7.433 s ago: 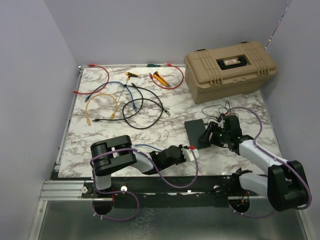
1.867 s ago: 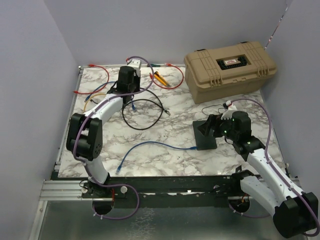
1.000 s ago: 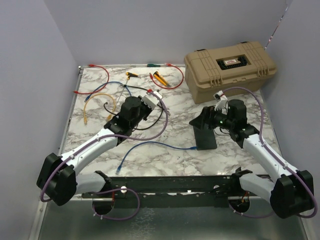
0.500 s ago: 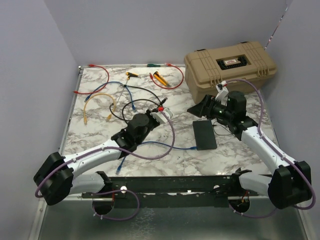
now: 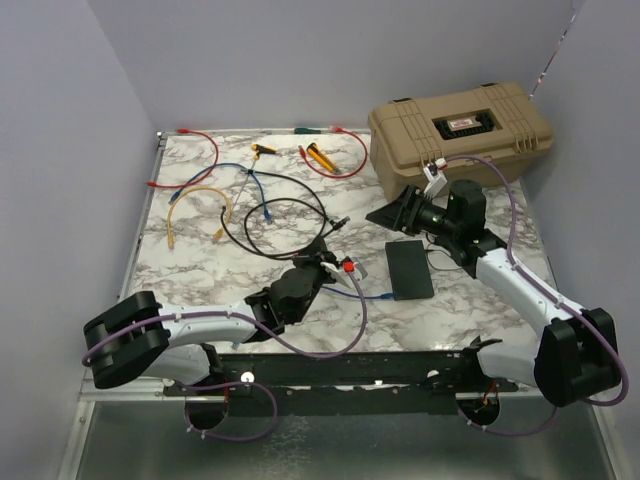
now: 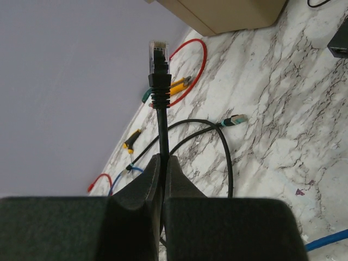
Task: Insert the plug into the switch port
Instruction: Pick up the connector from the center of the board.
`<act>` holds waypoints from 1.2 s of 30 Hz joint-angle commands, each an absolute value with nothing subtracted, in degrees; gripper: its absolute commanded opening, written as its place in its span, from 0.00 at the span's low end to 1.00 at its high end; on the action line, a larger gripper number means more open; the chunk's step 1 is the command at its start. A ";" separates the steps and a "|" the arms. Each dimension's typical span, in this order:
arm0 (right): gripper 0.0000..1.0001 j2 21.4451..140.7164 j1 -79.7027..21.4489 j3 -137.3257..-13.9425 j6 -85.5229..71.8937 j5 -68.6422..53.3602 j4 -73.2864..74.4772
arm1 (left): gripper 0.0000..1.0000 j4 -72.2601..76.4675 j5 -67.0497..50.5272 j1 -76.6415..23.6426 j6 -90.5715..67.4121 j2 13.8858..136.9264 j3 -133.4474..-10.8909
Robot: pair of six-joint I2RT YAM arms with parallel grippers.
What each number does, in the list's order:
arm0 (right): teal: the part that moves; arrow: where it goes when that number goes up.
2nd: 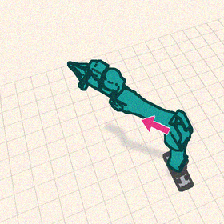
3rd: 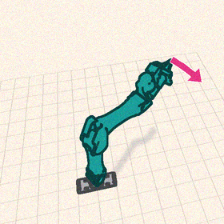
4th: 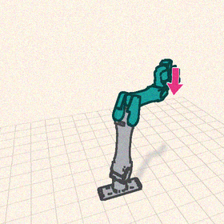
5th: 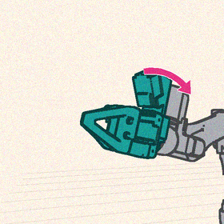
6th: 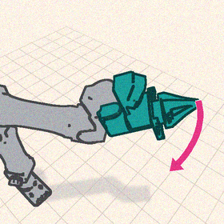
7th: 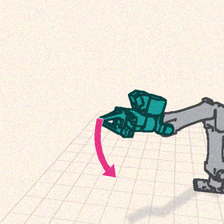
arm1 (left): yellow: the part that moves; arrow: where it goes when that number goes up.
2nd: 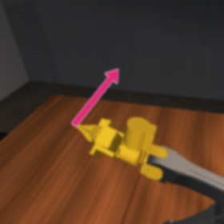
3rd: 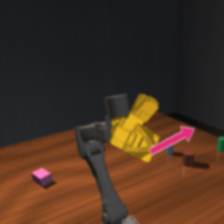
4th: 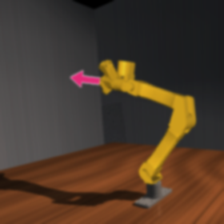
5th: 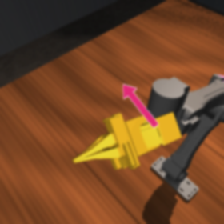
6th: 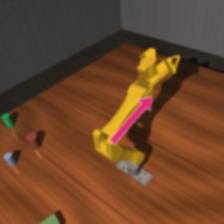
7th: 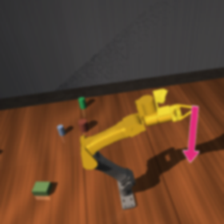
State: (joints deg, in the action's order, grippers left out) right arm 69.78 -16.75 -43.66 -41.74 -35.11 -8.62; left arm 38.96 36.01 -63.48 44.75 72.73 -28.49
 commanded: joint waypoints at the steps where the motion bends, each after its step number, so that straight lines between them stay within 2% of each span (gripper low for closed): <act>1: 0.69 71.26 -18.22 -43.55 -42.37 -40.66 -14.09 | 0.00 49.64 41.25 -66.05 53.41 73.46 -25.69; 8: 0.63 73.98 -19.35 -43.65 -43.65 -44.72 -18.69 | 0.00 55.37 44.34 -69.03 59.00 75.39 -23.98; 30: 0.61 76.02 -22.36 -45.67 -45.32 -48.41 -22.82 | 0.00 56.95 46.21 -71.13 64.57 77.33 -23.46; 36: 0.57 77.04 -22.53 -45.60 -46.48 -47.73 -23.86 | 0.00 56.95 46.38 -71.64 65.14 77.23 -23.33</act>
State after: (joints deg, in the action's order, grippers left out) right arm 76.25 -22.15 -44.45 -45.30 -46.81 -21.47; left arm 55.24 44.91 -70.94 64.18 77.06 -23.97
